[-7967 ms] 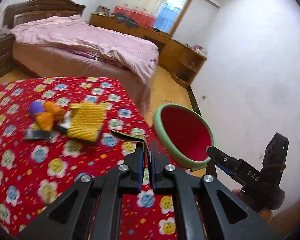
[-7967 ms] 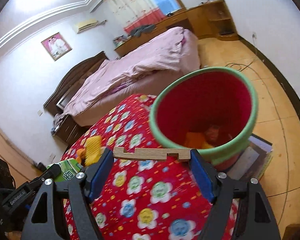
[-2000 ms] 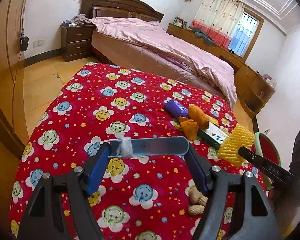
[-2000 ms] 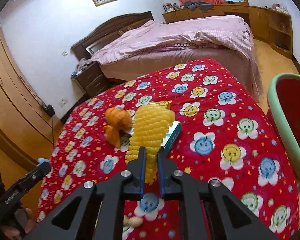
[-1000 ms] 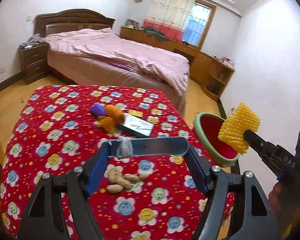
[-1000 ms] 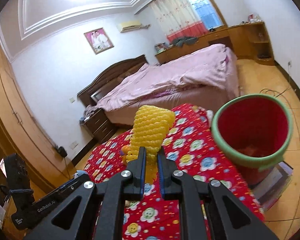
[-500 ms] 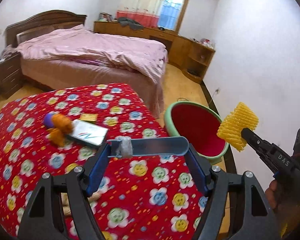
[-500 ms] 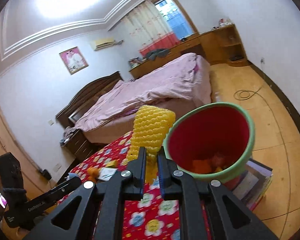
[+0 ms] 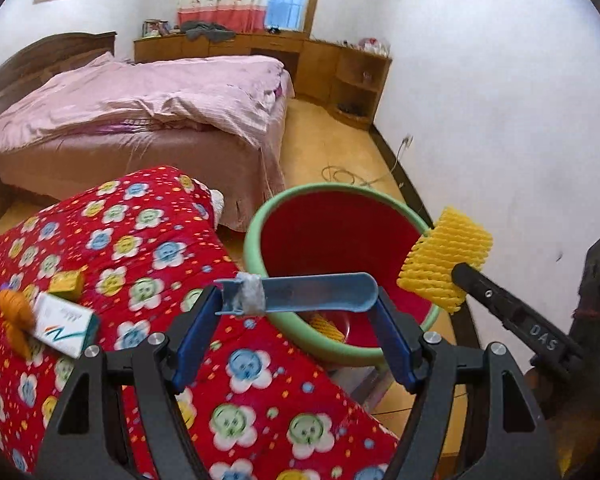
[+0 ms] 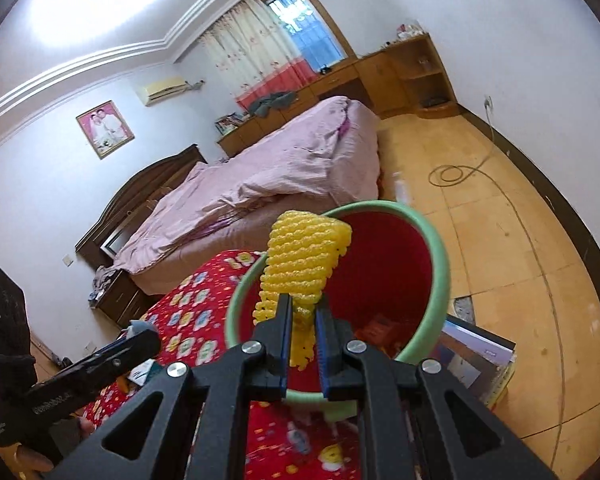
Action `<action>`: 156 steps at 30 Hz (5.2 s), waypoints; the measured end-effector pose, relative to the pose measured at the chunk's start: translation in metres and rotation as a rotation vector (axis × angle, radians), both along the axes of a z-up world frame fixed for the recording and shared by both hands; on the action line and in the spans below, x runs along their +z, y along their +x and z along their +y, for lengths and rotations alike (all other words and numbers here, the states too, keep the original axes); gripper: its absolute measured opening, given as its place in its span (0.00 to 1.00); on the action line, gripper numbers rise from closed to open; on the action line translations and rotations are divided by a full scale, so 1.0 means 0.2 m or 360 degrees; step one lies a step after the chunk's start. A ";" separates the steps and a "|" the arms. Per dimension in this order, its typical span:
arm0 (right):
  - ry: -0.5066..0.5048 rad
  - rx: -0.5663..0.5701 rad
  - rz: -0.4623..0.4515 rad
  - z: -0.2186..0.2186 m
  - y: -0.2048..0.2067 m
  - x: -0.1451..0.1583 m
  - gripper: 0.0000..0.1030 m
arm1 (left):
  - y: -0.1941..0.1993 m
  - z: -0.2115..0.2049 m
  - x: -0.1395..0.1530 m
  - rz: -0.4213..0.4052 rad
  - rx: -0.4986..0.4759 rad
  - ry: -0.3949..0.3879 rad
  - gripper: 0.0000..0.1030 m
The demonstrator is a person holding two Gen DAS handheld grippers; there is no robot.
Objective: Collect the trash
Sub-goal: 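Carry the blue strip and yellow foam net over the bucket, then open both tools to drop the strip and foam net into the bucket, then move both open tools back over the remaining trash on the bed, then grasp the orange mesh bag with the right tool, then carry the orange mesh bag toward the bucket while the left tool grasps the purple wrapped bag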
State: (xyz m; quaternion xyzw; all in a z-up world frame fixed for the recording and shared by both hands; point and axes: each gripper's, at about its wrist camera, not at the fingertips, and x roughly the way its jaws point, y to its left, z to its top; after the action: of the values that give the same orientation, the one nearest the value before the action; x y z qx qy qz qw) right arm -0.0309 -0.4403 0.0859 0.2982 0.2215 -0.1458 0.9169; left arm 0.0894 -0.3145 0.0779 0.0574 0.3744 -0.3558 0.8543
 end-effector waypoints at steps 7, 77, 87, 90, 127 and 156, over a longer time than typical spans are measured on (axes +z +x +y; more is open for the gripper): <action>0.0009 -0.0037 0.0038 -0.11 0.02 -0.08 0.13 | 0.06 -0.17 -0.09 0.0018 -0.0029 0.0059 0.72; -0.0067 0.0554 0.0186 0.85 0.31 0.10 0.61 | -0.02 1.28 0.01 0.0077 0.0782 -0.0089 0.84; -0.0107 0.0680 0.0249 1.05 0.45 0.06 0.61 | 0.02 1.51 -0.06 0.0064 0.0951 -0.0064 0.84; -0.0120 0.0710 0.0265 1.10 0.50 0.05 0.61 | 0.05 1.54 -0.07 0.0059 0.0978 -0.0052 0.84; -0.0358 0.1062 0.0493 1.58 1.33 -0.25 0.35 | 0.27 1.81 -0.25 0.0142 0.1142 -0.0025 0.84; -0.0132 0.0584 0.0201 0.86 0.73 0.03 0.29 | 0.60 1.35 -0.21 0.0243 0.0923 -0.0019 0.83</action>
State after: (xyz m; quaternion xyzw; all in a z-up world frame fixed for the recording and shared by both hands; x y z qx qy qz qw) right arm 0.1160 -0.2686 0.0923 0.2051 0.3230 -0.0037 0.9239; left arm 0.2103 -0.0447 0.0359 -0.0839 0.4362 -0.1023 0.8901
